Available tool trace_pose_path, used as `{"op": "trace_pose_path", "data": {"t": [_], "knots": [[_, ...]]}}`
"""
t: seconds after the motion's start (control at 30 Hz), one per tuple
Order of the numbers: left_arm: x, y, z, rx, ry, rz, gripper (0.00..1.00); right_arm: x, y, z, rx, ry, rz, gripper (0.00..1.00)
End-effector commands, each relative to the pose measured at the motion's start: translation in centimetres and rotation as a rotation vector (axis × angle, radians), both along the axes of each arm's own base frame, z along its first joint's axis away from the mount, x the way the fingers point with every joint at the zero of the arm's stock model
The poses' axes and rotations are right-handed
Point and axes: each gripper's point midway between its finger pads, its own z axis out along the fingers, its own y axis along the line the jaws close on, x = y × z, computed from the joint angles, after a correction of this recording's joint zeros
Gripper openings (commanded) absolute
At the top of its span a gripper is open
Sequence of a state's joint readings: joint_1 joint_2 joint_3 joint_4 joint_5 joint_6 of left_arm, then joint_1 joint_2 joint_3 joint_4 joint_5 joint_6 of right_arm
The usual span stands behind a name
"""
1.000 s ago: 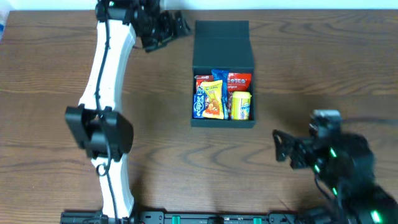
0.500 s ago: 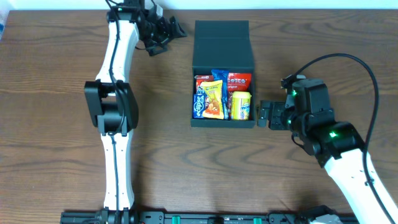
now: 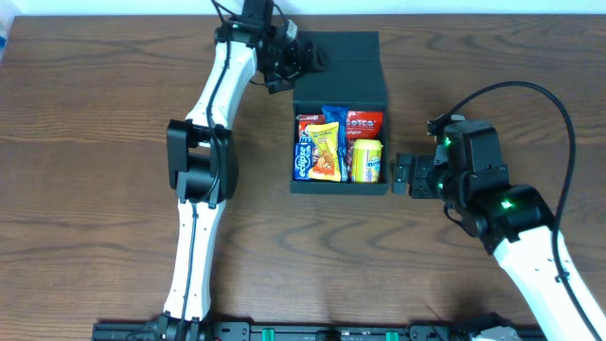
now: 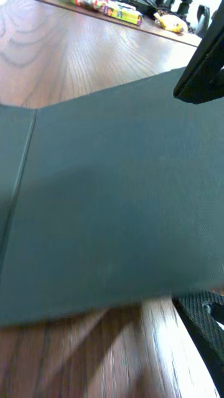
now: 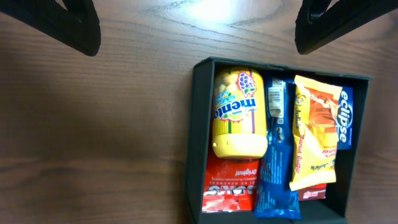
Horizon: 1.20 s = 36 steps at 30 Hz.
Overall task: Pack container
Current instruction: 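Grip the lid edge with the left gripper and swing it closed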
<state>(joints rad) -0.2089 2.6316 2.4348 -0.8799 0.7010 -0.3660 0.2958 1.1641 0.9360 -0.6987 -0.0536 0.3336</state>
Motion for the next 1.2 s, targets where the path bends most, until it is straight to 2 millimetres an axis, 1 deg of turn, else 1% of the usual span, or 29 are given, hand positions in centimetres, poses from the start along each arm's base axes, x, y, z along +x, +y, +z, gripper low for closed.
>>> {"op": "trace_pose_path", "data": {"t": [0.0,0.1,0.23,0.4,0.63,0.8,0.93,1.03,1.17], "knots": [[0.2,-0.4,0.2,-0.01,-0.011,-0.007,0.96,0.3,-0.2,0.7,0.006,-0.014,-0.017,0.99],[0.2,-1.5,1.0,-0.064,-0.048,-0.059,0.96,0.4,-0.4,0.7,-0.002,-0.015,-0.023,0.99],[0.5,-2.0,1.6,-0.091,-0.095,-0.094,0.96,0.2,-0.7,0.5,-0.015,-0.008,-0.031,0.99],[0.1,-2.7,2.4,-0.128,-0.161,-0.184,0.96,0.1,-0.9,0.4,-0.029,-0.002,-0.039,0.99],[-1.2,-4.1,4.4,-0.246,-0.254,-0.335,0.96,0.2,-1.3,0.3,-0.047,-0.005,-0.053,0.99],[-2.3,-3.9,6.0,-0.229,-0.315,-0.41,0.96,0.2,-1.5,0.3,-0.054,-0.006,-0.058,0.99],[-3.6,-3.6,8.8,-0.209,-0.378,-0.472,0.96,0.3,-1.6,0.3,-0.059,-0.009,-0.062,0.99],[-4.3,-3.5,11.4,-0.201,-0.43,-0.501,0.96,0.3,-1.7,0.3,-0.064,-0.01,-0.067,0.99],[-5.7,-3.9,14.6,-0.198,-0.489,-0.536,0.96,0.4,-1.7,0.4,-0.065,-0.015,-0.069,0.99]]}}
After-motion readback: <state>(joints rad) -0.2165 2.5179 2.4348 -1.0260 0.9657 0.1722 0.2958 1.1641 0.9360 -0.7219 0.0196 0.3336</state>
